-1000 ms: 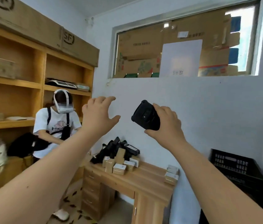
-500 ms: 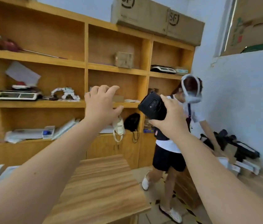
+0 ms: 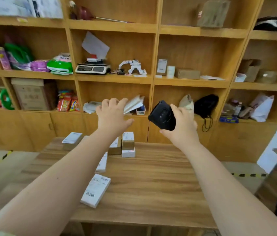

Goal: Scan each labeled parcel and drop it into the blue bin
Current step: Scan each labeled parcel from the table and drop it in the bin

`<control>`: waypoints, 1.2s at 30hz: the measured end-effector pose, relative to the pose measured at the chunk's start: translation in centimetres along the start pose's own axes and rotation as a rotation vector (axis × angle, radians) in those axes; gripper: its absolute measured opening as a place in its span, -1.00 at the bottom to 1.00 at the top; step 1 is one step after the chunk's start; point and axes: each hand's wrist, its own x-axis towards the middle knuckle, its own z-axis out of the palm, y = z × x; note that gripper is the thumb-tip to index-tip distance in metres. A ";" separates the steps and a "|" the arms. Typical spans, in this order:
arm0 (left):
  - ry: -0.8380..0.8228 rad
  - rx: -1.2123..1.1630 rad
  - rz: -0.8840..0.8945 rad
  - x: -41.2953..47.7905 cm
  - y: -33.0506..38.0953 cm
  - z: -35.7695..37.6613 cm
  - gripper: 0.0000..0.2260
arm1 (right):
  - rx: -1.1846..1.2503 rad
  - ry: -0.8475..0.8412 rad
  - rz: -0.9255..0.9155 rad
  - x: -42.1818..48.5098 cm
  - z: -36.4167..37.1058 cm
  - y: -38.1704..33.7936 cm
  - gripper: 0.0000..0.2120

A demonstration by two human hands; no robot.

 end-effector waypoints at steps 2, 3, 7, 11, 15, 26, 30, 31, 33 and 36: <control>-0.043 0.034 -0.036 0.9 -1.2 2.3 -0.35 | -0.014 -0.040 -0.024 1.8 3.0 0.3 -0.11; -0.052 0.051 -0.051 1.6 -1.7 3.4 -0.36 | -0.006 -0.065 -0.038 2.8 4.3 0.5 -0.11; -0.071 0.122 -0.120 4.7 -3.2 7.6 -0.36 | 0.012 -0.143 -0.100 7.4 8.9 1.8 -0.14; -0.129 0.152 -0.213 6.9 -4.7 12.6 -0.30 | 0.042 -0.210 -0.115 11.8 13.5 4.1 -0.14; -0.245 0.167 -0.296 7.3 -6.5 18.6 -0.28 | 0.074 -0.315 -0.089 14.3 19.6 6.7 -0.11; -0.543 0.110 -0.297 11.4 -9.4 33.5 -0.34 | 0.104 -0.522 0.131 17.2 34.4 9.8 -0.14; -0.639 0.061 -0.323 13.0 -9.7 39.2 -0.20 | 0.080 -0.517 0.248 18.2 37.4 10.7 -0.17; -0.659 0.090 -0.346 13.4 -9.6 40.6 -0.12 | 0.075 -0.510 0.272 18.4 38.1 11.0 -0.18; -0.691 0.136 -0.400 14.2 -9.1 43.3 0.01 | 0.072 -0.503 0.319 18.8 39.4 11.6 -0.17; -0.764 0.096 -0.492 15.2 -8.4 46.4 0.07 | 0.075 -0.496 0.356 19.0 41.0 12.2 -0.14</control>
